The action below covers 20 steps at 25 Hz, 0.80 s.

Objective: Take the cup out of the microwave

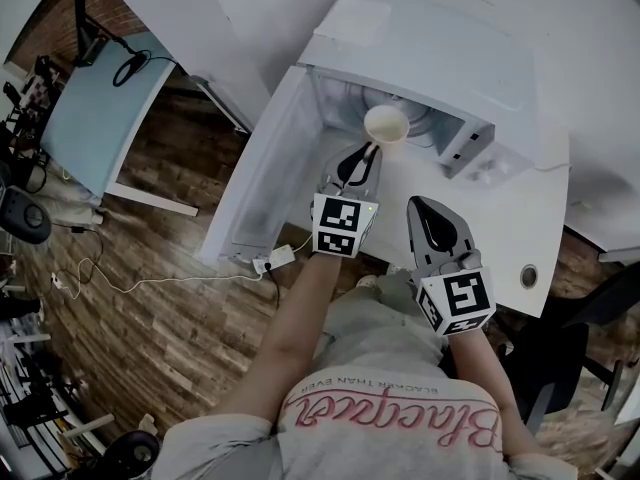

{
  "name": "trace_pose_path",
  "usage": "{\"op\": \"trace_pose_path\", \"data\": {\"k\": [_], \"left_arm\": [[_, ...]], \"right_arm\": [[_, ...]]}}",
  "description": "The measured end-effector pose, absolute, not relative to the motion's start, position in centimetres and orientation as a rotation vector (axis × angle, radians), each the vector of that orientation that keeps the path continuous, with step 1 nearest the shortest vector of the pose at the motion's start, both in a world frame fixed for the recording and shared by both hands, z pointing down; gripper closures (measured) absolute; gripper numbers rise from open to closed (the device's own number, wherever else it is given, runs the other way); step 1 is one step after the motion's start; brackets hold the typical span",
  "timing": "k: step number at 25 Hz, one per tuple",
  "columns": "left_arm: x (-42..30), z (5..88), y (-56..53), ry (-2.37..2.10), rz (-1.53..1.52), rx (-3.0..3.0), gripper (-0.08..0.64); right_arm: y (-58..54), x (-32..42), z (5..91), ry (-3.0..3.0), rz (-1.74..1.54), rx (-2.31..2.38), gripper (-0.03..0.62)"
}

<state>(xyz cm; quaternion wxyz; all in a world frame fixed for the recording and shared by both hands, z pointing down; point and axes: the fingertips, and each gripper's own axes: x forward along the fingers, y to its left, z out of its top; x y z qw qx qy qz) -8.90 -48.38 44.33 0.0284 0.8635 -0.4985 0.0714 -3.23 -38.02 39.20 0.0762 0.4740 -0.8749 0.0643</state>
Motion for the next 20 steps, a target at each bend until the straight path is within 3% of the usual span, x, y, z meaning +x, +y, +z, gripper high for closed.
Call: {"op": "trace_pose_path", "data": {"k": [20], "left_arm": [[-7.9,39.7,-44.4,-1.590,0.124,2.633,0.509]], "right_arm": [[-38.8,-2.0,37.0,-2.670,0.136,1.365,0.584]]}}
